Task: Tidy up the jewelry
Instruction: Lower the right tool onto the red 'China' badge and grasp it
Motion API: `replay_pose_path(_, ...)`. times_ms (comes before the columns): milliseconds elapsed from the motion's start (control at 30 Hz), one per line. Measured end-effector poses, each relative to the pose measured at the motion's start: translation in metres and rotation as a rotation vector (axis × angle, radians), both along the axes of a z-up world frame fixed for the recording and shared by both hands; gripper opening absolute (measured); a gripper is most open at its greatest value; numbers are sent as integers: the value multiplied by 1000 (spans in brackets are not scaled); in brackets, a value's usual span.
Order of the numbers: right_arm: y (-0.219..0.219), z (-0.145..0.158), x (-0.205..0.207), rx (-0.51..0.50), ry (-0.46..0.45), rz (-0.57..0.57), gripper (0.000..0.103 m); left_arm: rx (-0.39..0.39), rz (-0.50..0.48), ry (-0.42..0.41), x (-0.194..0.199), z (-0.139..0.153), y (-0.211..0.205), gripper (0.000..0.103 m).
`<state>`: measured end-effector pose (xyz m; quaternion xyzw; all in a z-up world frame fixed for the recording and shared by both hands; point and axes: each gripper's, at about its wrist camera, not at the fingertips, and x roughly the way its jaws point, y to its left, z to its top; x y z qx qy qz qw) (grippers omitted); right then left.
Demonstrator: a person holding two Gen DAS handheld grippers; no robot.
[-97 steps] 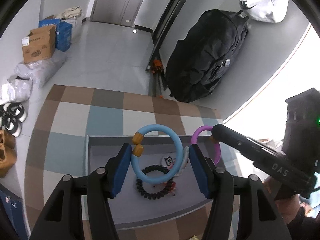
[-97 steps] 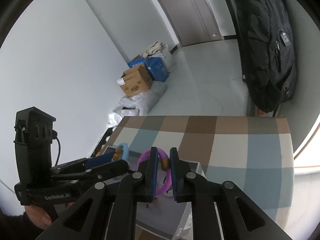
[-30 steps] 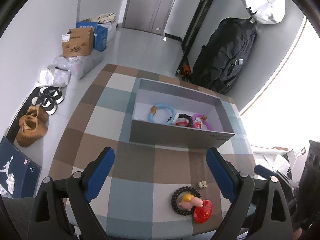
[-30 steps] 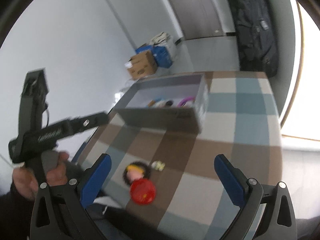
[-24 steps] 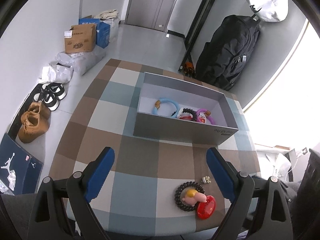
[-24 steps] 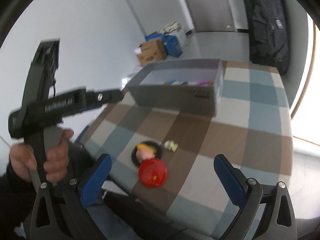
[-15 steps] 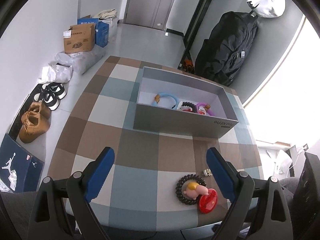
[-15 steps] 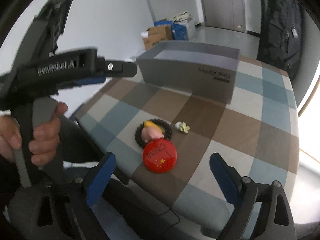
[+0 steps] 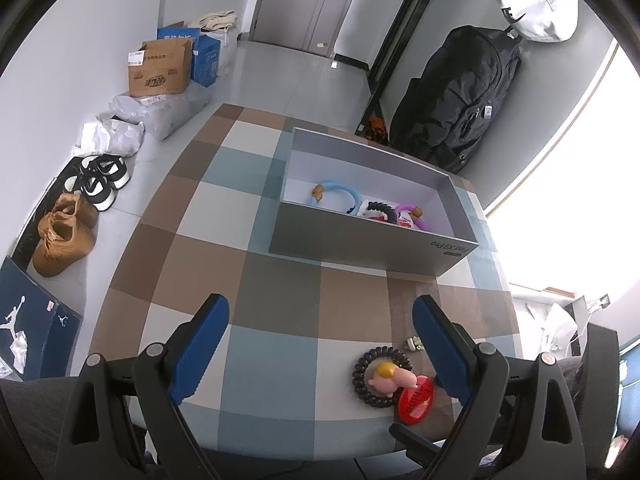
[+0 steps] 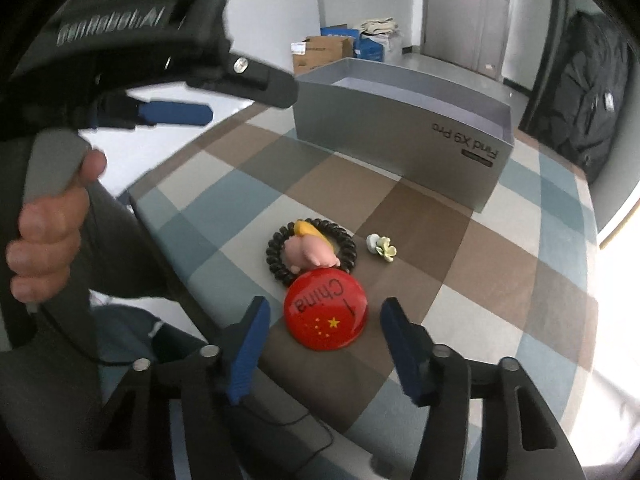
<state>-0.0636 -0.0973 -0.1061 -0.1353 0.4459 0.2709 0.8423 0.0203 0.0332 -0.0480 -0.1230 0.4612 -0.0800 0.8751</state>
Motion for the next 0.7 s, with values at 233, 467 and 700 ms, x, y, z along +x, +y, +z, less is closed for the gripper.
replay_pose_path(233, -1, 1, -1, -2, 3, 2, 42, -12, -32, -20, 0, 3, -4, 90)
replay_pose_path(467, -20, 10, 7, 55, 15, -55, 42, -8, -37, -23, 1, 4, -6, 90)
replay_pose_path(700, -46, 16, 19, 111, 29, -155, 42, -2, -82, -27, 2, 4, -16, 90)
